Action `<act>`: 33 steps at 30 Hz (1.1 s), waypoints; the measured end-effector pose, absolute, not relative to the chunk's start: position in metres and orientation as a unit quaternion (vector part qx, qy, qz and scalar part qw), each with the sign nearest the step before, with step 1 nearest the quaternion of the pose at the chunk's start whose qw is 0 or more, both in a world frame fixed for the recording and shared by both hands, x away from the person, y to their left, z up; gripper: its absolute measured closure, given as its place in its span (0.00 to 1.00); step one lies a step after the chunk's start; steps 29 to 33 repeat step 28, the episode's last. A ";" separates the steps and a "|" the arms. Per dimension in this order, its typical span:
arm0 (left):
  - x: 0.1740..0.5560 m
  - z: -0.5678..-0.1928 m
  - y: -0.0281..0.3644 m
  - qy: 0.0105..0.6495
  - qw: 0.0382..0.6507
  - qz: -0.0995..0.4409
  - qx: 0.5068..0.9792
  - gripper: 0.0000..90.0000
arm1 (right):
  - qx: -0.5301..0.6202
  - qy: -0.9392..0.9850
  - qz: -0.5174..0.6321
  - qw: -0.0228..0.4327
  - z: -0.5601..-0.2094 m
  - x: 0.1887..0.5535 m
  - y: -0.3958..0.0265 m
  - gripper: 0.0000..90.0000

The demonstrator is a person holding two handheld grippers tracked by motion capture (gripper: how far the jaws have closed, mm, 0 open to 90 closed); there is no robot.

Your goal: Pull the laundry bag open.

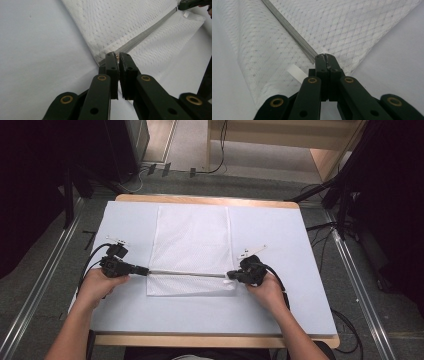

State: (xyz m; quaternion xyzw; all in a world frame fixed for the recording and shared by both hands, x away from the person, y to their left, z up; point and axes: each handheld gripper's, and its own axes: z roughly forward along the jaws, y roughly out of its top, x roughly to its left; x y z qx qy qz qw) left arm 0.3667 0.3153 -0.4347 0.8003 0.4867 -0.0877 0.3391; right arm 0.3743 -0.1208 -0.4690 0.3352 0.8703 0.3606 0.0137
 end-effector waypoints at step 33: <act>0.367 -0.430 0.335 0.488 0.404 0.004 0.774 0.43 | 0.392 0.836 0.382 0.038 -0.460 0.393 -0.164 0.59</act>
